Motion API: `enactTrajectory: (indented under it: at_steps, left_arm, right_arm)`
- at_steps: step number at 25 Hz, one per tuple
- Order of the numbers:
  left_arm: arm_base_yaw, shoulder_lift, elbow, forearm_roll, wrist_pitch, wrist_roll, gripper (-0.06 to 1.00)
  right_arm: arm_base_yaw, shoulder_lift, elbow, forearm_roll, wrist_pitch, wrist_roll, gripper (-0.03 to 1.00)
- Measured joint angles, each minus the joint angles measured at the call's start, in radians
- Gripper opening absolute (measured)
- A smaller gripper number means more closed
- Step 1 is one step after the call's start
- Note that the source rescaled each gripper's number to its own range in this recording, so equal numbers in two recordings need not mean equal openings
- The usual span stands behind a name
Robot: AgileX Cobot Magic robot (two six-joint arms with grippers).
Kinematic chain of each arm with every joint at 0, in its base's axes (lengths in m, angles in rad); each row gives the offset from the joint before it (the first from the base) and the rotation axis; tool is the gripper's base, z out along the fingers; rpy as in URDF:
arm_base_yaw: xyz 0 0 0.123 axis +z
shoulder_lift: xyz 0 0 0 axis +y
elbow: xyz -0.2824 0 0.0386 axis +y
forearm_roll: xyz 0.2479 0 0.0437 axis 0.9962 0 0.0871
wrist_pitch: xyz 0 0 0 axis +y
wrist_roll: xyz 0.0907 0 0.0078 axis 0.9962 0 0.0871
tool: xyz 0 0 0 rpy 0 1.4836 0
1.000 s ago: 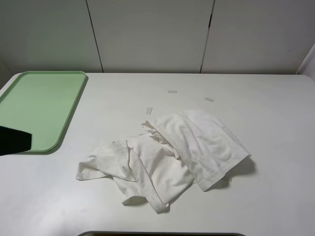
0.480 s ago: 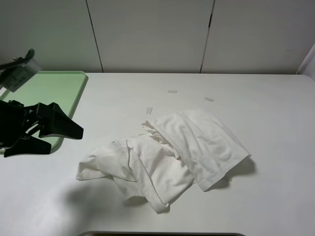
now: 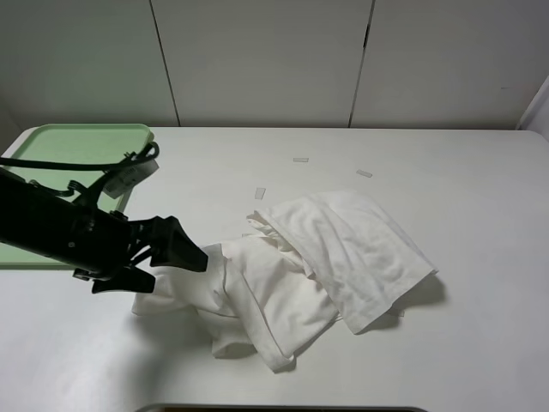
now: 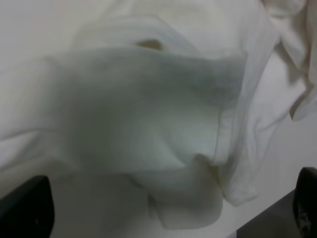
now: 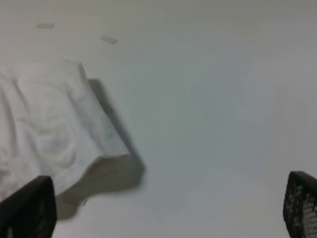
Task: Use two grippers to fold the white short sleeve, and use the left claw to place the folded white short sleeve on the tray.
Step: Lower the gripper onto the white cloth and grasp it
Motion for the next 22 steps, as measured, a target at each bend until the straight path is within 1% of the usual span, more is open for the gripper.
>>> enactTrajectory:
  at_steps: [5, 6, 7, 12, 14, 18, 22]
  left_arm:
    - [-0.081, 0.111, 0.000, -0.156, -0.015, 0.122, 0.96]
    - [-0.107, 0.142, 0.000, -0.198, -0.027, 0.154, 0.96]
    - [-0.116, 0.152, 0.000, -0.211, -0.033, 0.162, 0.96]
    - [-0.158, 0.195, 0.000, -0.254, -0.075, 0.178, 0.95]
    - [-0.159, 0.197, 0.000, -0.256, -0.076, 0.178, 0.95]
    - [-0.175, 0.204, 0.000, -0.272, -0.143, 0.182, 0.93]
    - [-0.175, 0.204, 0.000, -0.285, -0.153, 0.184, 0.91]
  right_arm:
    - [0.000, 0.000, 0.000, 0.000, 0.000, 0.000, 1.00]
    - [0.000, 0.000, 0.000, 0.000, 0.000, 0.000, 1.00]
    - [0.000, 0.000, 0.000, 0.000, 0.000, 0.000, 1.00]
    - [0.000, 0.000, 0.000, 0.000, 0.000, 0.000, 1.00]
    - [0.000, 0.000, 0.000, 0.000, 0.000, 0.000, 1.00]
    - [0.000, 0.000, 0.000, 0.000, 0.000, 0.000, 1.00]
    - [0.000, 0.000, 0.000, 0.000, 0.000, 0.000, 1.00]
